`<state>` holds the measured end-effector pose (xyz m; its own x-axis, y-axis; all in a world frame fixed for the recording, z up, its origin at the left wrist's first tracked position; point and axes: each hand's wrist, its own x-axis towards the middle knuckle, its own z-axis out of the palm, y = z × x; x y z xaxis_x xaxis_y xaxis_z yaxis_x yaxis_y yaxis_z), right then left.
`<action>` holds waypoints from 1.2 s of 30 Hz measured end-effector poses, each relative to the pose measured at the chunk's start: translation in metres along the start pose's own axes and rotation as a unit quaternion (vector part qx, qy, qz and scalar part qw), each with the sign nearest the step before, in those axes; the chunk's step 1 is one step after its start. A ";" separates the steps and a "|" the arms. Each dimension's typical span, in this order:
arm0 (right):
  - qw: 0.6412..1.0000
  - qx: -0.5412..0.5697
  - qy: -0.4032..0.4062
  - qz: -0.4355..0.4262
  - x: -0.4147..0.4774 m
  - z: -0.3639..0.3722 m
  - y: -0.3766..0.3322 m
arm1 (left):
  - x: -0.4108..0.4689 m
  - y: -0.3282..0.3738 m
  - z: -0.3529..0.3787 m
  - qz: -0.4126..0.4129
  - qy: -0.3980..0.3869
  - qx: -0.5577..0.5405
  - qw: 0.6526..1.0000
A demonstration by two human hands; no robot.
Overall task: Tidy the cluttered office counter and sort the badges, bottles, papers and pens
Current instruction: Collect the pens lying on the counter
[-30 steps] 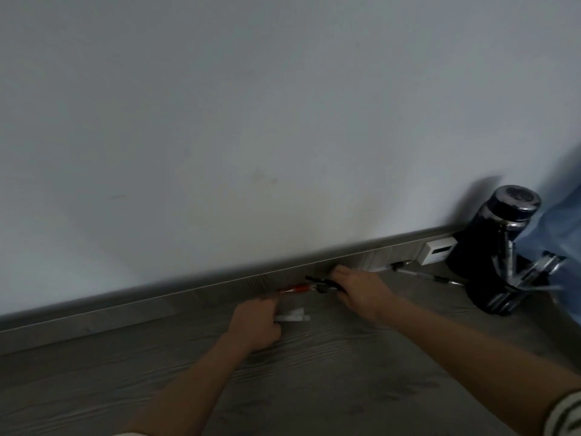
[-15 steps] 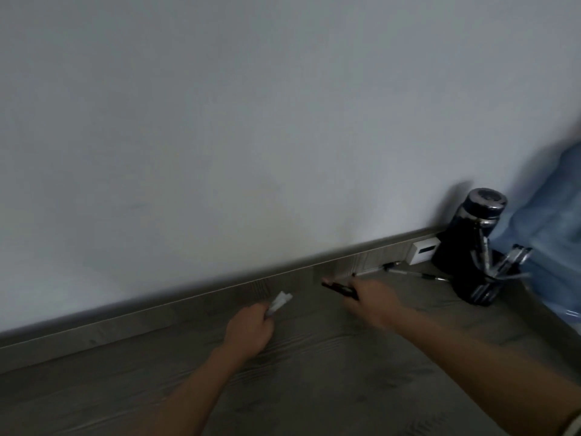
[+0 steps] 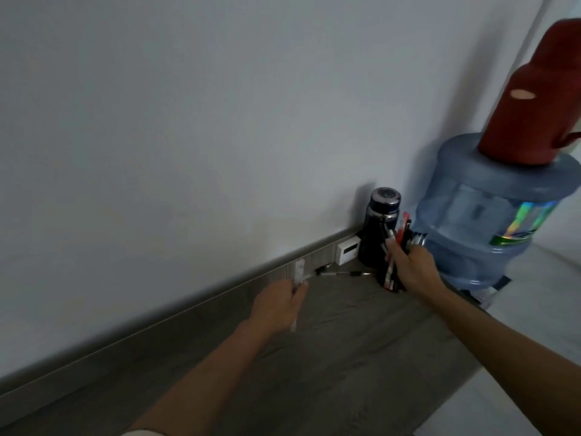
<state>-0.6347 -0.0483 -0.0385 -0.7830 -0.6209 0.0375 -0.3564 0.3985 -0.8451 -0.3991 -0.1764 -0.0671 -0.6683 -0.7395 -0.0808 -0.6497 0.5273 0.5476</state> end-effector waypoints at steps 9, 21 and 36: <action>0.996 0.090 0.007 -0.002 0.073 -0.067 0.029 | 0.069 0.096 0.028 -0.066 0.047 -0.295 0.952; 0.961 -0.127 -0.229 -0.086 0.127 -0.070 0.045 | 0.104 0.156 0.058 -0.061 0.053 -0.430 0.899; 0.982 0.072 -0.168 -0.047 0.123 -0.085 0.060 | 0.138 0.179 0.071 -0.033 0.029 -0.347 0.937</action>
<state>-0.7956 -0.0430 -0.0389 -0.5285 -0.8481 -0.0388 -0.3245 0.2441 -0.9138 -0.6326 -0.1544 -0.0393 -0.6007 -0.7932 -0.0995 -0.2843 0.0956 0.9540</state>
